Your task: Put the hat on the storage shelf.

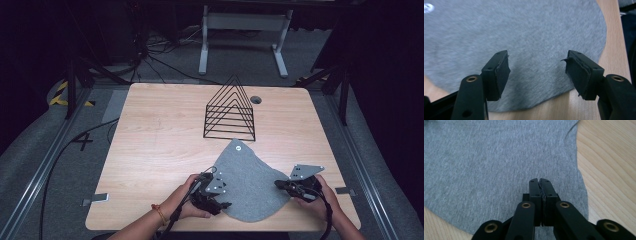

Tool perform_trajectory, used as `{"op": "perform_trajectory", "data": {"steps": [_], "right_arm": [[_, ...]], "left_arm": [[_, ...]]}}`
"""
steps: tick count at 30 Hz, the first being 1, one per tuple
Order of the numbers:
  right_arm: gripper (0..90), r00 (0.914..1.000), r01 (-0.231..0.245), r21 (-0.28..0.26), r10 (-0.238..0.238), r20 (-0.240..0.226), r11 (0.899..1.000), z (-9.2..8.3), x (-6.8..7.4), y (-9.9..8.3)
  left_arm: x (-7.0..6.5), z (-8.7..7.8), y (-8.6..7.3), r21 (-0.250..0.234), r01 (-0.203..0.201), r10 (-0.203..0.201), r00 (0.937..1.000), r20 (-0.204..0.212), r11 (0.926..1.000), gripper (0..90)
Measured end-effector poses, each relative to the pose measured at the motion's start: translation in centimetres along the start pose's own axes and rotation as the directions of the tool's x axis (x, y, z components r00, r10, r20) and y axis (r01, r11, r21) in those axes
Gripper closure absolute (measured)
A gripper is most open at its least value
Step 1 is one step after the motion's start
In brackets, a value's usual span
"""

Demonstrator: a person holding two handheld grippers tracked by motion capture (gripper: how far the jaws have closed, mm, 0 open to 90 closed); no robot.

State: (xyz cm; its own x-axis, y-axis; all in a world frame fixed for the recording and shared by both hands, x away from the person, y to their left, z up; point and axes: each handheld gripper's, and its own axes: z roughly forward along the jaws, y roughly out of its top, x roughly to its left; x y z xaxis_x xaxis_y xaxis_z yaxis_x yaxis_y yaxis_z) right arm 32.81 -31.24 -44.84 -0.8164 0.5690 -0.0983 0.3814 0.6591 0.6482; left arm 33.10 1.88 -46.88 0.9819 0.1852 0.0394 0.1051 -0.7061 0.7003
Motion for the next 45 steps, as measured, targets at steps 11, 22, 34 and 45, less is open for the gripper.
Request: {"op": "perform_trajectory", "data": {"steps": [11,22,34,45], "right_arm": [[89.8,0.9974,0.048,0.025,-0.046,-0.055,0.999,0.5,1.7,0.5],[89.7,0.9791,0.12,0.034,-0.112,-0.17,0.992,1.6,5.1,2.4],[89.7,0.9499,0.168,0.009,-0.16,-0.269,0.986,4.0,8.2,5.2],[87.3,0.963,0.151,-0.067,-0.162,-0.215,0.986,4.6,6.5,8.0]], "left_arm": [[2.3,-1.3,-1.5,0.007,0.074,-0.074,0.9968,-0.031,0.9972,38.3],[5.2,-2.6,-2.8,0.005,0.145,-0.143,0.9843,-0.103,0.9895,46.6],[8.0,-2.6,-2.7,0.004,0.183,-0.18,0.9697,-0.165,0.983,47.5],[8.5,-3.0,-1.2,-0.046,0.181,-0.187,0.9603,-0.207,0.9824,42.7]]}}
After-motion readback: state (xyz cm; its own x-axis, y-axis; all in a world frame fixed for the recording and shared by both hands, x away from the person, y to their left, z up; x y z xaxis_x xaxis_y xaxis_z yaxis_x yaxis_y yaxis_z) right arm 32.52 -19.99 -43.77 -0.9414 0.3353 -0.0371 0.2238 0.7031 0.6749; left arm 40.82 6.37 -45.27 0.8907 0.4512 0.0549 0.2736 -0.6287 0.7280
